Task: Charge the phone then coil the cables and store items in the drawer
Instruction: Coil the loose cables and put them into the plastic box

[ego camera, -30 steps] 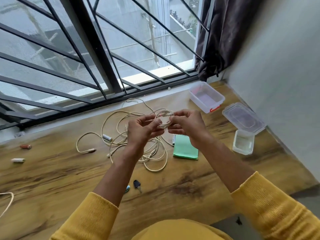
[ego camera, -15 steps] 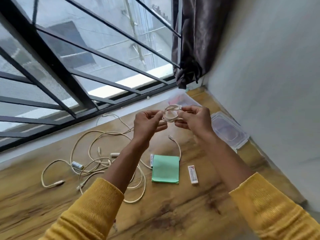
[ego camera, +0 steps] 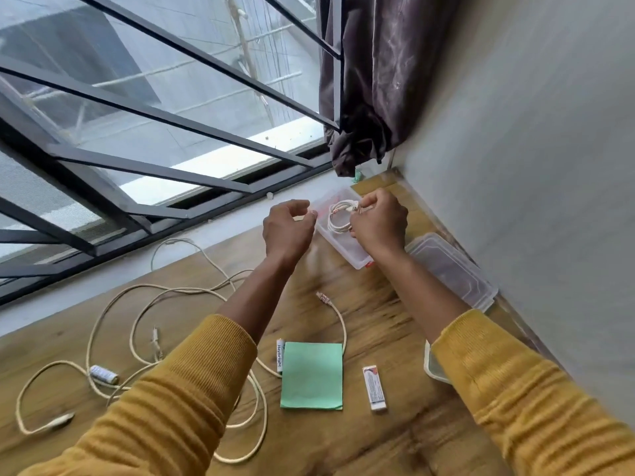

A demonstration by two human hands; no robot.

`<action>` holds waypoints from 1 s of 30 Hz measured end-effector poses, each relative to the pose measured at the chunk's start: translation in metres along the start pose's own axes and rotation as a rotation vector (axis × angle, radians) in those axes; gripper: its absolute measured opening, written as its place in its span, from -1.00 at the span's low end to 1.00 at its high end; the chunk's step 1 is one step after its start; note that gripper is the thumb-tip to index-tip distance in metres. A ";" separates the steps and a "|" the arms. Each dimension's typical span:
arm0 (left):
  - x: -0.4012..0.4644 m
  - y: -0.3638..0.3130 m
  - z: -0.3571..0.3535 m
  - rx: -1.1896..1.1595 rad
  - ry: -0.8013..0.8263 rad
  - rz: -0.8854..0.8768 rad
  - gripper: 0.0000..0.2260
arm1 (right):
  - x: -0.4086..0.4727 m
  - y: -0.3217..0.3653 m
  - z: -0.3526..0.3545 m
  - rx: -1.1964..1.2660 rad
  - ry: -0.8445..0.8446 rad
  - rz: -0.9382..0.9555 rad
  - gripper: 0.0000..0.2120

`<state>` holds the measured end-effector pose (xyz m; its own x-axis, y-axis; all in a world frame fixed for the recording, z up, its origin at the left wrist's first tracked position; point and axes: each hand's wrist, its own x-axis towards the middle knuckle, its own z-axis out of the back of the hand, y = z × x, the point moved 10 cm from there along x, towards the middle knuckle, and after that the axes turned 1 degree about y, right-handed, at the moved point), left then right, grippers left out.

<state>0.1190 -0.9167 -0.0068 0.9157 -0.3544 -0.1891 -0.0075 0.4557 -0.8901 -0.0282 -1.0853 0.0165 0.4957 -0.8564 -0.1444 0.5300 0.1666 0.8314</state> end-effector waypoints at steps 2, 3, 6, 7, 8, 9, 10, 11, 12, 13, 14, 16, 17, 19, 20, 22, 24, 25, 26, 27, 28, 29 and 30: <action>0.005 0.004 -0.005 -0.018 0.006 0.025 -0.78 | 0.000 0.002 -0.003 -0.054 0.007 0.029 -0.84; 0.006 0.005 -0.007 -0.027 0.010 0.036 -0.79 | 0.001 0.001 -0.005 -0.084 0.011 0.036 -0.86; 0.012 0.008 -0.011 -0.037 0.008 0.046 -0.78 | 0.008 -0.002 -0.012 -0.164 0.035 0.060 -0.81; 0.012 0.008 -0.012 -0.034 0.004 0.043 -0.78 | 0.009 -0.002 -0.013 -0.181 0.045 0.070 -0.78; 0.012 0.009 -0.012 -0.032 -0.001 0.039 -0.79 | 0.010 -0.002 -0.014 -0.197 0.053 0.080 -0.76; 0.012 0.009 -0.012 -0.036 -0.003 0.036 -0.78 | 0.009 -0.001 -0.014 -0.212 0.051 0.099 -0.74; 0.012 0.010 -0.013 -0.046 0.000 0.035 -0.77 | 0.007 0.002 -0.012 -0.225 0.039 0.127 -0.73; 0.011 0.011 -0.014 -0.059 0.005 0.032 -0.77 | 0.004 0.006 -0.008 -0.229 0.014 0.168 -0.73; 0.011 0.012 -0.014 -0.069 0.008 0.032 -0.77 | 0.001 0.010 -0.003 -0.229 -0.021 0.214 -0.74; 0.010 0.013 -0.014 -0.074 0.004 0.028 -0.78 | -0.002 0.013 0.003 -0.233 -0.065 0.262 -0.75; 0.011 0.014 -0.013 -0.080 -0.004 0.029 -0.79 | -0.005 0.015 0.009 -0.253 -0.111 0.297 -0.75; 0.013 0.017 -0.012 -0.116 -0.013 0.043 -0.84 | -0.008 0.012 0.021 -0.345 -0.182 0.318 -0.73; 0.013 0.017 -0.012 -0.140 -0.010 0.054 -0.86 | -0.007 0.009 0.024 -0.410 -0.196 0.313 -0.71; 0.014 0.017 -0.012 -0.173 -0.005 0.070 -0.88 | -0.004 0.002 0.025 -0.512 -0.157 0.273 -0.65; 0.014 0.016 -0.013 -0.189 0.002 0.077 -0.87 | -0.002 -0.002 0.024 -0.524 -0.123 0.245 -0.63; 0.010 0.016 -0.014 -0.216 0.015 0.100 -0.87 | -0.001 -0.005 0.024 -0.502 -0.074 0.214 -0.66; 0.007 0.019 -0.013 -0.243 0.014 0.129 -0.85 | -0.003 -0.004 0.027 -0.460 -0.065 0.205 -0.73; 0.004 0.021 -0.011 -0.253 0.012 0.135 -0.85 | -0.005 -0.004 0.028 -0.439 -0.067 0.207 -0.76; 0.002 0.020 -0.008 -0.265 0.010 0.132 -0.85 | -0.007 -0.003 0.029 -0.420 -0.069 0.214 -0.77; -0.002 0.017 -0.004 -0.281 0.006 0.125 -0.86 | -0.010 0.000 0.030 -0.401 -0.074 0.221 -0.78; -0.006 0.015 0.001 -0.300 -0.001 0.117 -0.87 | -0.014 0.003 0.032 -0.383 -0.080 0.231 -0.78; -0.011 0.013 0.007 -0.324 -0.008 0.109 -0.88 | -0.019 0.006 0.033 -0.365 -0.086 0.243 -0.78; -0.016 0.011 0.014 -0.347 -0.017 0.104 -0.88 | -0.024 0.010 0.034 -0.346 -0.090 0.261 -0.78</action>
<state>0.1095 -0.8944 -0.0080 0.9095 -0.3058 -0.2817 -0.2342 0.1831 -0.9548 -0.0578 -1.0797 0.0463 0.5901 -0.8003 0.1064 0.6017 0.5238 0.6030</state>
